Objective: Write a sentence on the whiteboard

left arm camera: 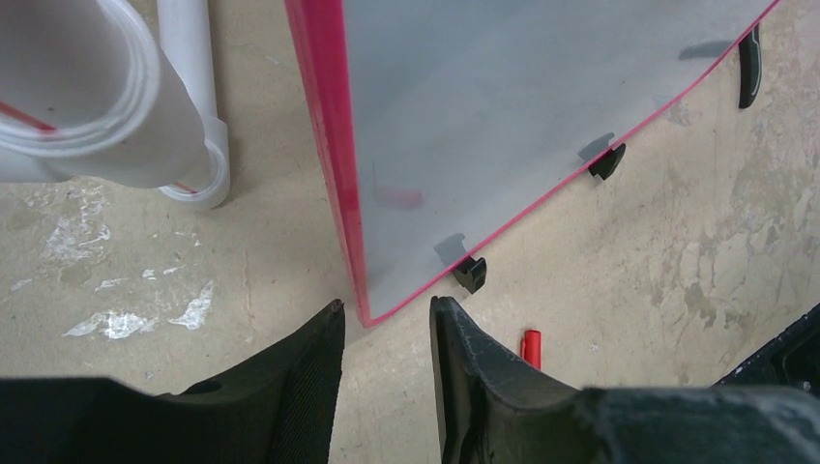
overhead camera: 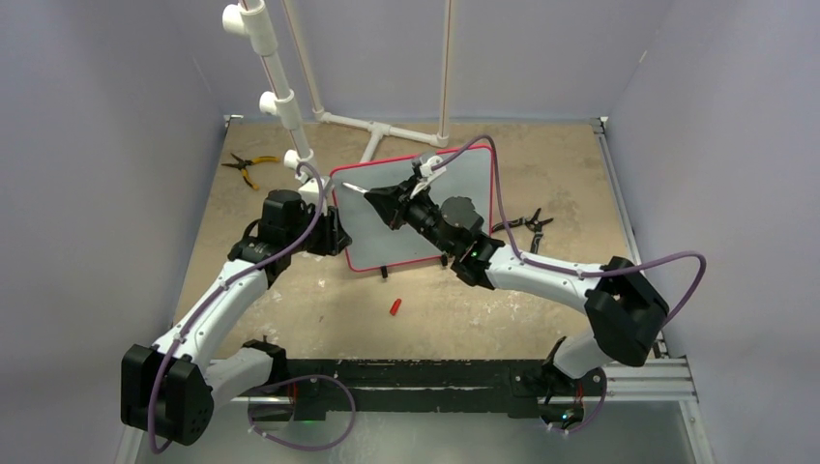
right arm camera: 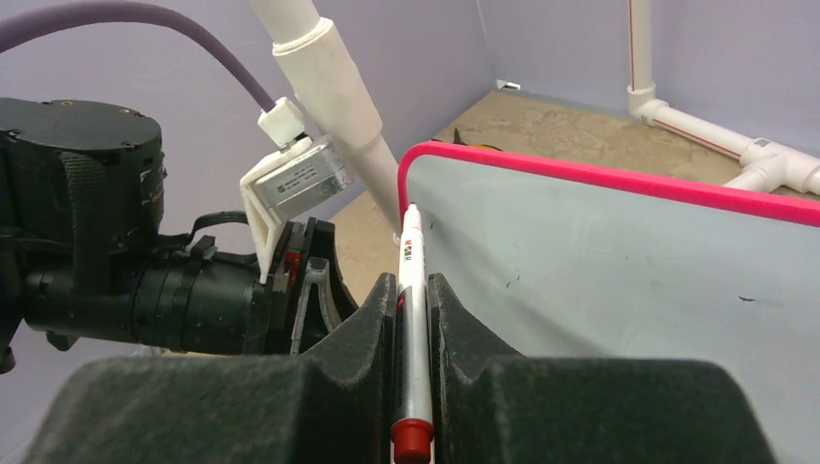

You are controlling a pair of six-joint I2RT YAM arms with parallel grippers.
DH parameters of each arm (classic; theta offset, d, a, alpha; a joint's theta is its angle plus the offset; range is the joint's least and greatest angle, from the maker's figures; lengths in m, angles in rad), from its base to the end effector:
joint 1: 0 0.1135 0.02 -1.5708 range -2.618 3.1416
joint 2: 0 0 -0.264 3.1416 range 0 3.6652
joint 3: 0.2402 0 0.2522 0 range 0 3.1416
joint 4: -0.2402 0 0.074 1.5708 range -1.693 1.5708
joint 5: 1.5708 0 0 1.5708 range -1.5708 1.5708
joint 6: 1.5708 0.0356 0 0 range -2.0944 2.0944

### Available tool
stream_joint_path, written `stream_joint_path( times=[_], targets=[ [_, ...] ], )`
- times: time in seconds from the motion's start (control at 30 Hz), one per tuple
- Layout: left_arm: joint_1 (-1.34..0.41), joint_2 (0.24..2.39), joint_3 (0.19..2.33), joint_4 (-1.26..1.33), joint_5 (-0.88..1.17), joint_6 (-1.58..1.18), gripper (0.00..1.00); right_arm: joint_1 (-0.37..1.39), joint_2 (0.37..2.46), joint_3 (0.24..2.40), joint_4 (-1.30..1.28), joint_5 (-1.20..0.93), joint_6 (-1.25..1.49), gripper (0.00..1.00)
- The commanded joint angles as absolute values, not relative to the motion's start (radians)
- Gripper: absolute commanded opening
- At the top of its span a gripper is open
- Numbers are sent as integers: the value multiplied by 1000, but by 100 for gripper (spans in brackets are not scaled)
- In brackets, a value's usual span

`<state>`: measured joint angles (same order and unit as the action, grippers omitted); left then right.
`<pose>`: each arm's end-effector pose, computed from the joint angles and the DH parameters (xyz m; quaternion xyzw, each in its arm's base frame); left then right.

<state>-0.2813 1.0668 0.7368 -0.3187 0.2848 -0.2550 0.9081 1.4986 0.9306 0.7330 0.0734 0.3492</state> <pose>0.2181 -0.0734 0.2567 0.0748 0.8856 -0.2392 0.3910 0.2160 0.2725 0.3136 -0.1513 0.6287 0.4292 0.6306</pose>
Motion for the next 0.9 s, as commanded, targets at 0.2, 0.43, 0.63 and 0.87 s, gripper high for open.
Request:
stream_joint_path(
  times=[0.2, 0.43, 0.63, 0.87],
  targets=[
    [-276, 1069, 727, -275, 325, -267, 33, 911, 1534, 1009, 759, 134, 318, 0],
    [-276, 1068, 727, -273, 330, -266, 31, 911, 1546, 1013, 734, 161, 318, 0],
    [-276, 1065, 726, -273, 331, -266, 30, 911, 1537, 983, 722, 157, 325, 0],
    [-276, 1063, 726, -272, 334, -265, 29, 911, 1518, 934, 704, 147, 340, 0]
  ],
)
